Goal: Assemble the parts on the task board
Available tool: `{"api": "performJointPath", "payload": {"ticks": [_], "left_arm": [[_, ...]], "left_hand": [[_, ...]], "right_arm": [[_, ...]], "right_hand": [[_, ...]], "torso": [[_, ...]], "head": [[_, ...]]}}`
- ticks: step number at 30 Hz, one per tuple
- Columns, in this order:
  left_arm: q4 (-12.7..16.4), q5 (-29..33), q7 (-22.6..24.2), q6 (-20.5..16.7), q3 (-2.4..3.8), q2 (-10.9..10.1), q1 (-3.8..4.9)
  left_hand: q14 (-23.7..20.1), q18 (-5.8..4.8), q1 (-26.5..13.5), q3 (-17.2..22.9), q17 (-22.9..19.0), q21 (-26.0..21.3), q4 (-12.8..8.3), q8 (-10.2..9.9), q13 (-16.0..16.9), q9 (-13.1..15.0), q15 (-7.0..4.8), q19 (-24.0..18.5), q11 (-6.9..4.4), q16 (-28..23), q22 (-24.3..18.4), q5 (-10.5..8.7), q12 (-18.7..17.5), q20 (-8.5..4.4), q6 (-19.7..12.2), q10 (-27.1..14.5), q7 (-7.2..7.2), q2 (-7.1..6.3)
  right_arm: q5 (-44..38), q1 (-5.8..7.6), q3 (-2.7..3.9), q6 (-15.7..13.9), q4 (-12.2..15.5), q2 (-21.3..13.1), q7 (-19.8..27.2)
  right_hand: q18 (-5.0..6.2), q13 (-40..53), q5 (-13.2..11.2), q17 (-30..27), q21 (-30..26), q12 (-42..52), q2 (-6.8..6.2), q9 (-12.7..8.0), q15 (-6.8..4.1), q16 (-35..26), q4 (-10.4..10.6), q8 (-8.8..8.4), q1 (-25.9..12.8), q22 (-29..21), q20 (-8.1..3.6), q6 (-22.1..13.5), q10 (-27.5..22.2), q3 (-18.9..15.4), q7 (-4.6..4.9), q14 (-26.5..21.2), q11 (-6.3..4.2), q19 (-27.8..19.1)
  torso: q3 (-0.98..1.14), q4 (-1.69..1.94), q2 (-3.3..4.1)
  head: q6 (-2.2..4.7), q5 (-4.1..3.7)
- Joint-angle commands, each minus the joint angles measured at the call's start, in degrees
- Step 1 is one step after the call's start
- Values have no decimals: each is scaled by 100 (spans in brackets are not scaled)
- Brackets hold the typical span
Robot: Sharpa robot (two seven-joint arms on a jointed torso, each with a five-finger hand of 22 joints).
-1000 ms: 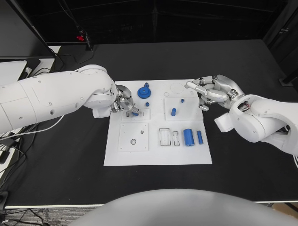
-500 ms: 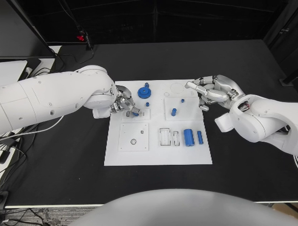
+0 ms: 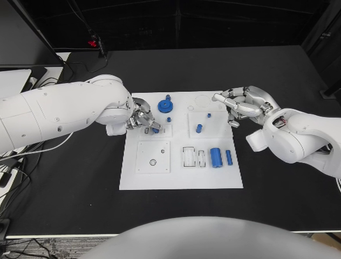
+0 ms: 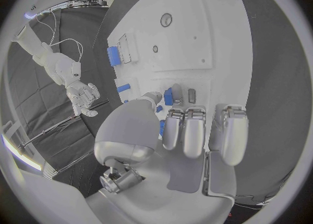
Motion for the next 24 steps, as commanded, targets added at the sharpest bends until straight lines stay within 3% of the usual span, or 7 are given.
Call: {"api": "performJointPath", "payload": {"ticks": [1, 11, 20, 24], "left_arm": [[9, -39, -69, 163, -42, -6, -56], [42, -38, 21, 171, -42, -40, -56], [95, -38, 146, 10, -42, -84, -57], [110, -37, 173, -37, -42, -94, -57]], "left_hand": [[601, -38, -186, -90, 1509, 18, 4, -22, 1505, -5, 56, 608, 48, 5, 1509, -182, -29, 46, 28, 609, 20, -18], [601, -38, -646, -342, 1509, 18, 1, -5, 1505, 8, 62, 608, 48, 5, 1509, -775, -29, 54, 66, 609, 20, 7], [601, -38, -714, -390, 1509, 18, -5, 24, 1505, 54, 63, 608, 56, 5, 1509, -850, -29, 56, -11, 609, 31, 42], [601, -38, -690, -406, 1509, 18, -8, 143, 1505, 170, 64, 608, 59, 5, 1509, -851, -29, 56, -90, 609, 33, 62]], "right_arm": [[12, 5, 2, 48, 5, 4, 17], [11, 5, 2, 55, -4, 7, 11], [11, 5, 2, 62, -6, 6, 2], [11, 5, 2, 62, -7, 5, -3]], "right_hand": [[101, 1492, 37, 1035, -28, -39, 66, 8, -2, -26, 1, 21, -2, -5, 9, -39, 607, -22, -11, 315, 14, -31], [101, 1492, 37, 1035, -28, -39, 66, 8, -2, -26, 1, 21, -2, -5, 9, -39, 607, -22, -11, 315, 14, -31], [101, 1492, 43, 1043, -30, -39, 72, 8, -2, -21, -1, 30, 3, -4, 9, -45, 607, -27, -11, 320, 14, -30], [101, 1492, 43, 1043, -30, -39, 72, 8, -2, -21, -1, 30, 3, -4, 9, -45, 607, -27, -11, 320, 14, -30]], "torso": [[-1, 0, 0], [0, 2, 2], [0, 0, 4], [-1, 3, 5]], "head": [[1, 2], [1, 2], [1, -1], [1, -4]]}}
